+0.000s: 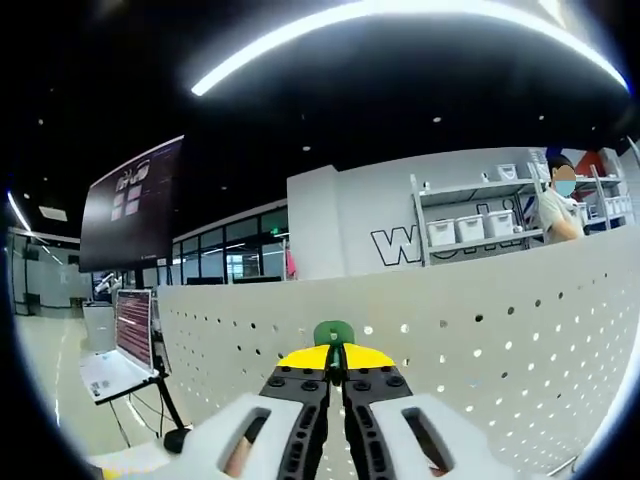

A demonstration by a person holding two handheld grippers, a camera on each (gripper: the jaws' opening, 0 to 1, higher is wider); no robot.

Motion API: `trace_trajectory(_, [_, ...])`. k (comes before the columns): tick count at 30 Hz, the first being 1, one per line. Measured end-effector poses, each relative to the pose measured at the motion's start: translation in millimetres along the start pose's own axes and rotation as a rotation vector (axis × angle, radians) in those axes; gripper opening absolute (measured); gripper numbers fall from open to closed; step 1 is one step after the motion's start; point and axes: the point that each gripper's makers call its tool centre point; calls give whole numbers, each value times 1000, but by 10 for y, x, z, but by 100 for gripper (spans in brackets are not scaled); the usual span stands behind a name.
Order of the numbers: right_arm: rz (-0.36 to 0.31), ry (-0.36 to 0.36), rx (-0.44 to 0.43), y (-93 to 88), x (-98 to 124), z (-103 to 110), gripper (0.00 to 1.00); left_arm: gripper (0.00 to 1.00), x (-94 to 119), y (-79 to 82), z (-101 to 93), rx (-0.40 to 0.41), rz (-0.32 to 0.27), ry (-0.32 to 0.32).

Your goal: Insert the hook assembly into the mounting plate slot until the hook locks in place.

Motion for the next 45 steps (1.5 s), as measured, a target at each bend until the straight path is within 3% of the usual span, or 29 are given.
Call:
trace_trajectory(17, [18,-2,-14,-21,-149,12,1,68,36,-26,91,-2,10,14])
trace_trajectory(19, [22,-12,20,-29,-158,-5,1,68,39,-30,101,-1,11,15])
trace_trajectory(24, [25,-18,-13,-55,-159,10,1,68,49,-37,129,7,11,19])
trace_trajectory(31, [42,-105,11,-43,-201,17,2,67,63,-56,140,7,17,21])
trace_trajectory(32, [53,-129,69,-39,-210,-6,2,67,67,-61,140,7,18,20])
trace_trajectory(33, [51,-139,68,-43,-233,10,2,67,72,-65,143,7,20,21])
trace_trajectory(39, [31,-221,-1,-65,-226,10,2,67,139,-97,146,10,26,22])
trace_trajectory(45, [22,-248,-63,-77,-219,-8,2,66,182,-130,190,17,31,32])
Point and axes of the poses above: the point that each gripper's makers call its tool centre point, and the gripper's own axes: x roughly backward along the fingers, z roughly to its left, y roughly out of its top, and after that the axes turned 10 degrees about z, right-handed
